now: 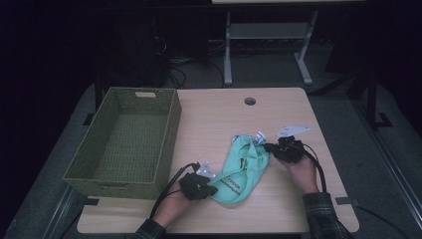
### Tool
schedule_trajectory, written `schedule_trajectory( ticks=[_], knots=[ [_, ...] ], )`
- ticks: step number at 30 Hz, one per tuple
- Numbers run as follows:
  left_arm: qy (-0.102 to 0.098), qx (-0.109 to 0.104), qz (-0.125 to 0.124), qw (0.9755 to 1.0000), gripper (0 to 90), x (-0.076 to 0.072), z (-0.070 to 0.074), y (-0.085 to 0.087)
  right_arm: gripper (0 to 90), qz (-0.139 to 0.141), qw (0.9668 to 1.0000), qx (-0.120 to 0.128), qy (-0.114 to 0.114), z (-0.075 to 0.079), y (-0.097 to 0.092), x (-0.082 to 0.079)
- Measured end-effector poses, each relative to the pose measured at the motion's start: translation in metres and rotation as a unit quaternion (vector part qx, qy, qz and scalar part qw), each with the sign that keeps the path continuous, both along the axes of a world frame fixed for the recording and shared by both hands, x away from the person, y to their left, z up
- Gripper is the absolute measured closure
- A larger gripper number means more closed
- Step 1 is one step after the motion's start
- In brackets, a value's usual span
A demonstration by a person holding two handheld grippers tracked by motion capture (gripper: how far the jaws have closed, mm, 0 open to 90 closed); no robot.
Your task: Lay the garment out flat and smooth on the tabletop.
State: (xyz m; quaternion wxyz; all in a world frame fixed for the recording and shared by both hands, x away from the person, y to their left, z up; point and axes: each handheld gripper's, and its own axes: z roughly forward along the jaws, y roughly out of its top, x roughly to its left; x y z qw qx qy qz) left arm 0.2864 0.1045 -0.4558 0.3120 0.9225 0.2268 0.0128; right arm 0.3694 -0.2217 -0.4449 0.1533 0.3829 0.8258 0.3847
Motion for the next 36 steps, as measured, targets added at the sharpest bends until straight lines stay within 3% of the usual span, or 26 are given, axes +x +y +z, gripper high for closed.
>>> schedule_trajectory(
  ticks=[8,14,19,25,36],
  knots=[
    [-0.003,0.008,-0.004,1.0,89.7,0.0,0.001,0.0,87.2,-0.015,0.9998,-0.003,0.008,-0.005,-0.015,-0.005],
    [-0.001,-0.001,0.004,1.0,89.8,-0.001,0.0,-0.001,87.4,-0.017,0.9993,-0.027,0.018,-0.016,-0.019,-0.007],
    [-0.005,0.004,0.001,1.0,89.7,-0.001,0.001,-0.001,84.7,-0.023,0.9994,-0.017,0.021,-0.017,-0.021,-0.007],
    [-0.004,0.003,0.002,1.0,89.7,-0.001,0.0,0.0,72.6,-0.02,0.9998,0.003,0.007,-0.009,-0.02,-0.012],
    [-0.003,0.001,0.003,1.0,89.7,-0.001,0.0,0.0,69.1,-0.017,0.9996,0.019,-0.01,0.013,-0.024,-0.022]
  ],
)
